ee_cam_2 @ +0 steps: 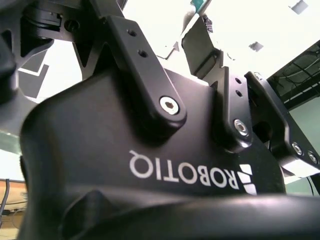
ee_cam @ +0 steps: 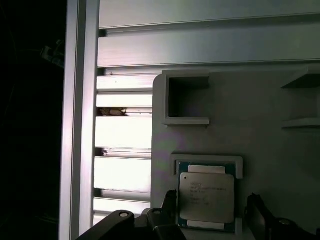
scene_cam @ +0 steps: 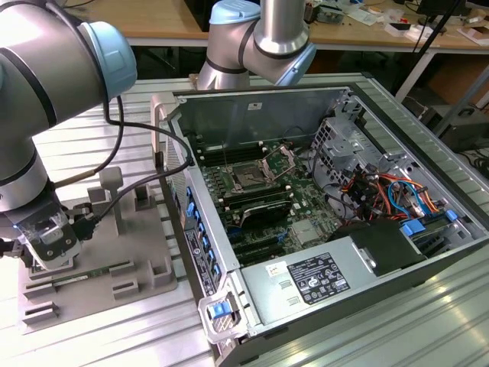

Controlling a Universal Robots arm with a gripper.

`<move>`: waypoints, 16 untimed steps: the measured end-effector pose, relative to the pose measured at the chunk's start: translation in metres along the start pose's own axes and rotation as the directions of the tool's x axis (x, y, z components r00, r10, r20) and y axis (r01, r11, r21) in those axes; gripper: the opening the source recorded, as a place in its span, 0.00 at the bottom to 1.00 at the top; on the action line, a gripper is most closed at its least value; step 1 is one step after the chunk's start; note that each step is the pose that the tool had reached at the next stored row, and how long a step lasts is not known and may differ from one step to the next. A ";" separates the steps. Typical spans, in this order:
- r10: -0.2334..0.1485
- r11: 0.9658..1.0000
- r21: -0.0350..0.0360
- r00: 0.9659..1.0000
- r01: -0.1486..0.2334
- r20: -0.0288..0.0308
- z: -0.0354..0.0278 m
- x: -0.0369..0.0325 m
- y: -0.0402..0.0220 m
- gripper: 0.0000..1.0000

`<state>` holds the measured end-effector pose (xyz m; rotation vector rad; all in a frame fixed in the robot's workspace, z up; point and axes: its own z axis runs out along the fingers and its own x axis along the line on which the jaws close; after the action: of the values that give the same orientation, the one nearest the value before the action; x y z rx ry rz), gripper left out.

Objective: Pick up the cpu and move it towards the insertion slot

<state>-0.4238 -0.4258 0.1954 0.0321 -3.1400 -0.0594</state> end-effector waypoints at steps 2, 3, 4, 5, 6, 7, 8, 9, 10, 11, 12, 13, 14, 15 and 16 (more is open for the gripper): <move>0.000 1.000 0.000 1.000 0.000 0.000 0.0007 0.0000 0.0000 0.66; 0.000 1.000 0.000 1.000 0.000 0.000 0.0010 0.0000 0.0000 0.66; 0.000 1.000 0.000 1.000 0.000 0.000 0.0013 0.0000 -0.0001 0.66; 0.000 1.000 0.000 1.000 0.000 0.000 0.0016 0.0000 -0.0001 0.66; 0.000 1.000 0.000 1.000 0.000 0.000 0.0020 0.0000 -0.0001 0.66; 0.000 1.000 0.000 1.000 0.000 0.000 0.0022 0.0000 -0.0001 0.66; 0.000 1.000 0.000 1.000 0.000 0.000 0.0027 0.0000 -0.0001 0.66; 0.000 1.000 0.000 1.000 0.000 0.000 0.0030 0.0000 -0.0001 0.66; 0.000 1.000 0.000 1.000 0.000 0.000 0.0034 0.0000 -0.0001 0.66; 0.000 1.000 0.000 1.000 0.000 0.000 0.0038 0.0000 -0.0002 0.66; 0.000 1.000 0.000 1.000 0.000 0.000 0.0041 0.0000 -0.0002 0.66; 0.000 1.000 0.000 1.000 0.000 0.000 0.0044 0.0001 -0.0002 0.66; 0.000 1.000 0.000 1.000 0.000 0.000 0.0049 0.0000 -0.0002 0.66; 0.000 1.000 0.000 1.000 0.000 0.000 0.0052 0.0001 -0.0002 0.66; 0.000 1.000 0.000 1.000 0.000 0.000 0.0055 0.0001 -0.0002 0.66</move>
<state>-0.4239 -0.4258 0.1900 0.0320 -3.1397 -0.0592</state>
